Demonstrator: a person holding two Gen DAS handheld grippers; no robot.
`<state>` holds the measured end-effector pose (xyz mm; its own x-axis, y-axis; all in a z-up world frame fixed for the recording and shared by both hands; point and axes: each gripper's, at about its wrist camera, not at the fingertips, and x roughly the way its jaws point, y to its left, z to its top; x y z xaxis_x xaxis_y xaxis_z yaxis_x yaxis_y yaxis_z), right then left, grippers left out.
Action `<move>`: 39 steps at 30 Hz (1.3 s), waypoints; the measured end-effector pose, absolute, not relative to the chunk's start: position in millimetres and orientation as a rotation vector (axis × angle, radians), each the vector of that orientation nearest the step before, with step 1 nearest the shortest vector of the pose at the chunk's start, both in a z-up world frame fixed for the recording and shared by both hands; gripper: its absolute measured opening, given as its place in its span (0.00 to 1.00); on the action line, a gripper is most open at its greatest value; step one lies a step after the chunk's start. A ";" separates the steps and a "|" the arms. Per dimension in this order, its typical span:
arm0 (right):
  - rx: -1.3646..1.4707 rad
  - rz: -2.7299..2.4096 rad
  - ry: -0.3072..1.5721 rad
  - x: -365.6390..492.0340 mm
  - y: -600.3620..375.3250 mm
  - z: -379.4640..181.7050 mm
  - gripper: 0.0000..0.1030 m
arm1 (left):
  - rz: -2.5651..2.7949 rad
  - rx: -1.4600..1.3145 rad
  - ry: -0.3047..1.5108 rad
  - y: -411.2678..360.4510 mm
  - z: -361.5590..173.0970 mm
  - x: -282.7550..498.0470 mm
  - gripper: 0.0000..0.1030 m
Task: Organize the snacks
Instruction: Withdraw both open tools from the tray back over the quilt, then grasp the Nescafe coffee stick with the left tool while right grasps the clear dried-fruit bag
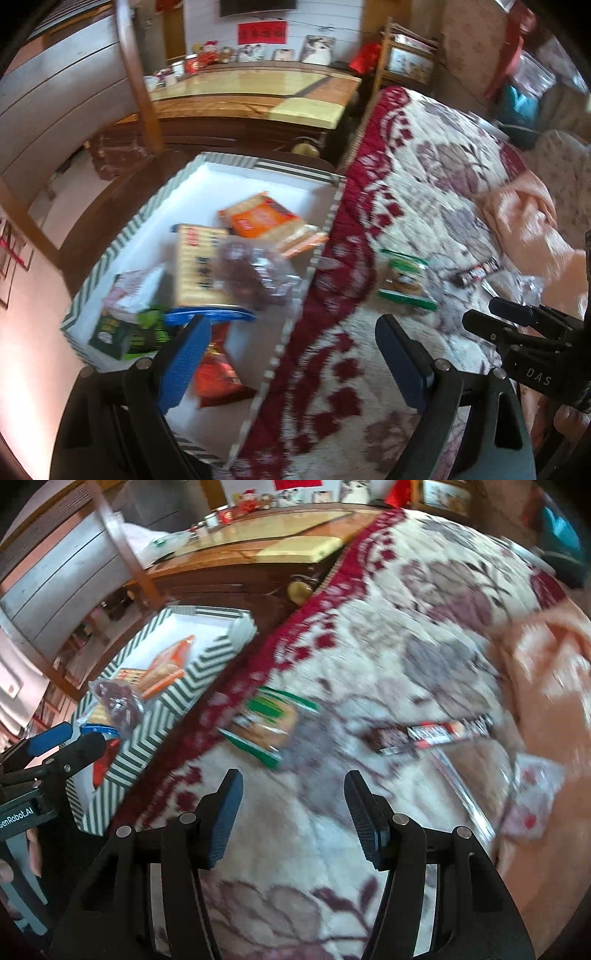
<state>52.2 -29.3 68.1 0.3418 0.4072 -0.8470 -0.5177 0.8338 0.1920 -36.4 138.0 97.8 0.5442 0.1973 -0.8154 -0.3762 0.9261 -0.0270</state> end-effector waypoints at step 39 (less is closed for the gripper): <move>0.062 0.455 1.145 68.9 -162.9 46.6 0.56 | -0.071 -0.090 1.088 27.0 57.2 103.4 0.89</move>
